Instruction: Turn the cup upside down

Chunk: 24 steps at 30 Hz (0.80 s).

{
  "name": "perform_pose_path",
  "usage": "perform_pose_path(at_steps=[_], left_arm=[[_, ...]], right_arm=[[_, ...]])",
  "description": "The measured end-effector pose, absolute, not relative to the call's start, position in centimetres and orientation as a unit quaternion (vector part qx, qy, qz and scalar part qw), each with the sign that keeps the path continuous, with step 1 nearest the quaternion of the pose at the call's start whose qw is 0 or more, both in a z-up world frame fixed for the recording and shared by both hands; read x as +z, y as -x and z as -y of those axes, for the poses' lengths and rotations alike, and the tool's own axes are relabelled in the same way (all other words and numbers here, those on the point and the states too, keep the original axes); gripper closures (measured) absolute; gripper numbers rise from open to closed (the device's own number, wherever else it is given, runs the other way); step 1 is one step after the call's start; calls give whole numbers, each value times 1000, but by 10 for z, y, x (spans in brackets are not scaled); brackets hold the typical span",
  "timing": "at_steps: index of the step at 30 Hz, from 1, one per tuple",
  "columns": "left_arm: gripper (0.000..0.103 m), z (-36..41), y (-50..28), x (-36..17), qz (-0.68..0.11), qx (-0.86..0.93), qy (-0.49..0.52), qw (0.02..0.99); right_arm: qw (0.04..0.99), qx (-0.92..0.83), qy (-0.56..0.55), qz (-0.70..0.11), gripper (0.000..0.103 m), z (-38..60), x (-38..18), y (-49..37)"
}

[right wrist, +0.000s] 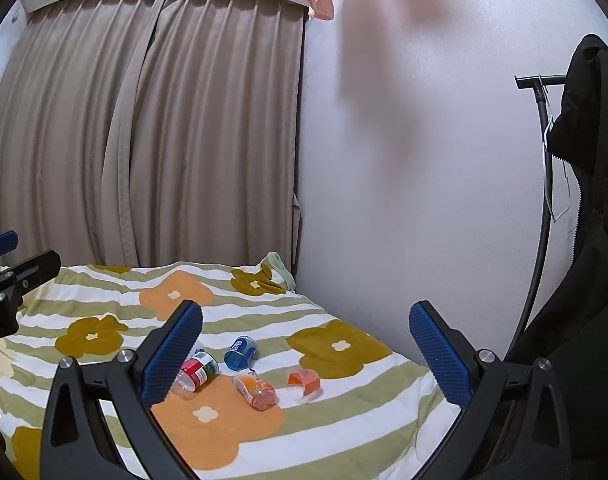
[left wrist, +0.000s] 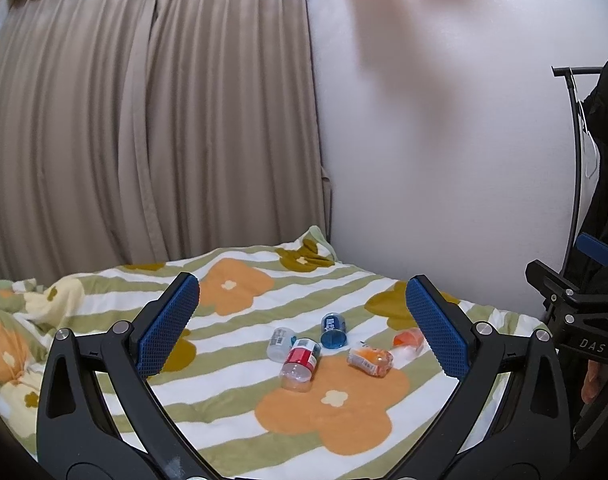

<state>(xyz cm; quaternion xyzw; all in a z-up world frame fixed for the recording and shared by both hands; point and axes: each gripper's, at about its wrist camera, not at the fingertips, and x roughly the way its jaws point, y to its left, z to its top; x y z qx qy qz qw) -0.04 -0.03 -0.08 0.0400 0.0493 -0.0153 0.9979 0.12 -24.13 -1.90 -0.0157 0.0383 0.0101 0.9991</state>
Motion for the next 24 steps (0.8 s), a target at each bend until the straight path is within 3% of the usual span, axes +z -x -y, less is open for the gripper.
perform_pose_path(at_steps=[24], left_arm=[[0, -3, 0, -3, -51, -12, -31, 998]], right_arm=[[999, 4, 22, -43, 0, 239, -24, -3]])
